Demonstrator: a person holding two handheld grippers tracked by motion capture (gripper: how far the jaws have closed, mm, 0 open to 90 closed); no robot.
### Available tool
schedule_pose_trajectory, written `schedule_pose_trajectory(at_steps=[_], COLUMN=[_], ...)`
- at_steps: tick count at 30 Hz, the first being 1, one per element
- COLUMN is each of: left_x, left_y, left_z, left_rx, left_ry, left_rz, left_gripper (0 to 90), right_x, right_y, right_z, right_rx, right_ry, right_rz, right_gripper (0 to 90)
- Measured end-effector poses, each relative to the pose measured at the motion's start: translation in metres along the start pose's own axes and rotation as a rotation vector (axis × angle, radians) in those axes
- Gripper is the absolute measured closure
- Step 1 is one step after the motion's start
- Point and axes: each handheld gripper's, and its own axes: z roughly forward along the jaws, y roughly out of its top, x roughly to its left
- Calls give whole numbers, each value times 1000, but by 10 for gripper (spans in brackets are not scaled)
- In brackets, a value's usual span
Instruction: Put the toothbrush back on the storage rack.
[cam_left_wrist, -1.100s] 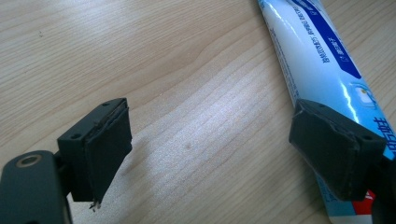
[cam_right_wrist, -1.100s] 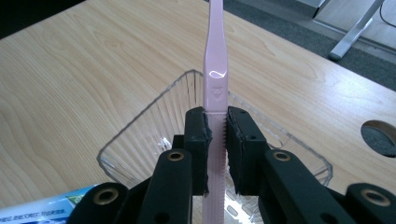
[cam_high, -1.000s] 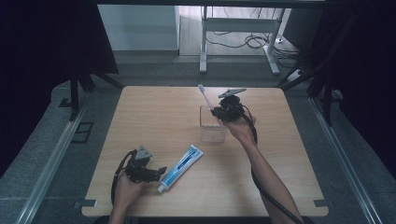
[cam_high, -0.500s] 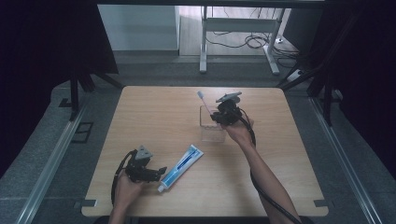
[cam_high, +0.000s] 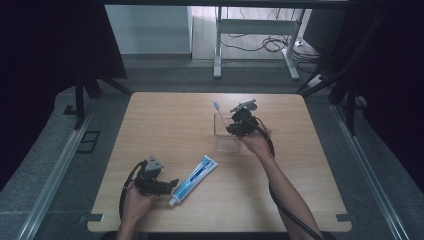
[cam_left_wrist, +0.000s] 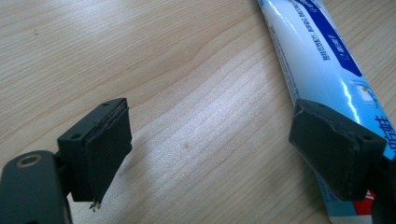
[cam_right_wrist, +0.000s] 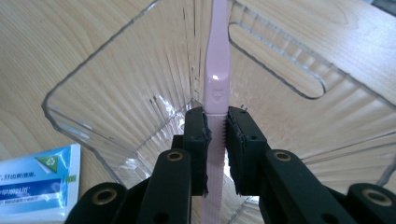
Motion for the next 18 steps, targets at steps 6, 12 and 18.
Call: schedule_pose_trajectory(at_steps=[6, 12, 18], left_x=[0, 0, 0], left_y=[0, 0, 0], left_z=[0, 1, 0], left_rx=[6, 7, 10], left_ry=[0, 1, 0], left_rz=[5, 5, 10], left_gripper=[132, 132, 132], right_x=[-4, -5, -4], right_y=[-1, -2, -2], right_z=[1, 1, 0], right_rx=[42, 48, 37], right_ry=[19, 22, 25], right_rz=[-5, -3, -5], right_gripper=[817, 807, 780])
